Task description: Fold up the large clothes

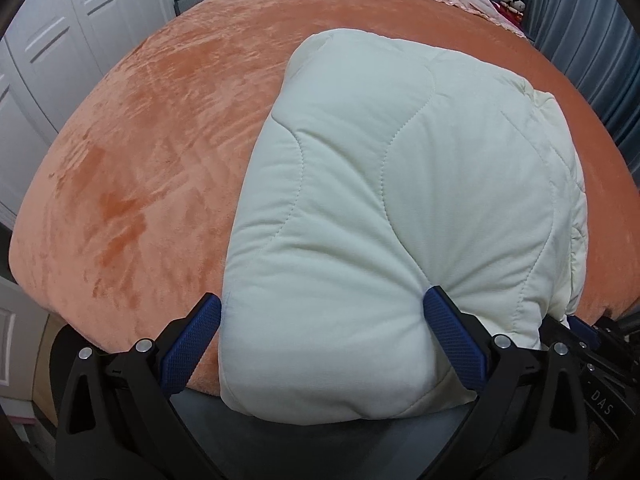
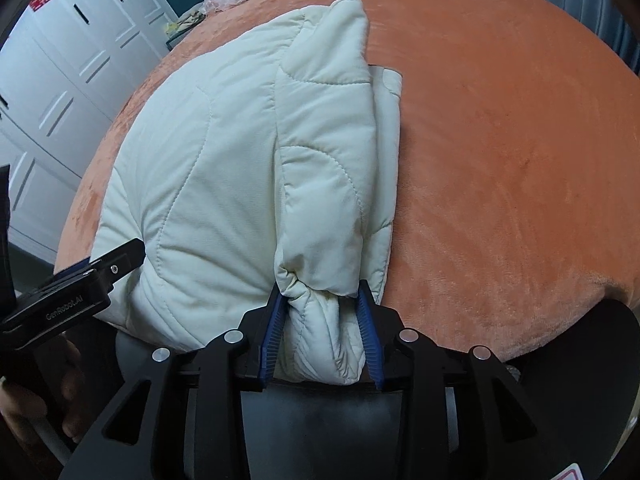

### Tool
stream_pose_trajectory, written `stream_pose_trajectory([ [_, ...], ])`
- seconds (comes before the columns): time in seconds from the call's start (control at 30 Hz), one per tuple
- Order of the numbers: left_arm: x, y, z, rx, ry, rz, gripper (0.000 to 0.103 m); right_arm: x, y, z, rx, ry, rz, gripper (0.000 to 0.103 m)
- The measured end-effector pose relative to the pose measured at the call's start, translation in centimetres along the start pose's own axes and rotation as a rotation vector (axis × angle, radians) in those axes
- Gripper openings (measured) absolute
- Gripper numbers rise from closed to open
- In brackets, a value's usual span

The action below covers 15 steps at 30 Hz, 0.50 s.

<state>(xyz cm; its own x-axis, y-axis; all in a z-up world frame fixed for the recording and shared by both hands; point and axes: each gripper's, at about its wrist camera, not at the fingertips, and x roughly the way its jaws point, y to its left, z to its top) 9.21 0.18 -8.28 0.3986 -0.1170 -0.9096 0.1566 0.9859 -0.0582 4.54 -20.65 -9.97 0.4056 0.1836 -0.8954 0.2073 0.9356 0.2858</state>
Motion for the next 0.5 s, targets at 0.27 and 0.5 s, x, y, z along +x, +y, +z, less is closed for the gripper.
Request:
stream_pose_trajectory([
  [0.27, -1.1, 4.5, 1.9, -0.161, 0.036, -0.184, 0.098, -1.7, -2.7, 1.5, 0.074, -0.003, 0.018, 0.066],
  [0.5, 2.2, 7.0, 4.8, -0.258, 0.098, -0.353, 0.098, 0.3, -4.4, 3.8, 0.192, 0.065, 0.165, 0.073],
])
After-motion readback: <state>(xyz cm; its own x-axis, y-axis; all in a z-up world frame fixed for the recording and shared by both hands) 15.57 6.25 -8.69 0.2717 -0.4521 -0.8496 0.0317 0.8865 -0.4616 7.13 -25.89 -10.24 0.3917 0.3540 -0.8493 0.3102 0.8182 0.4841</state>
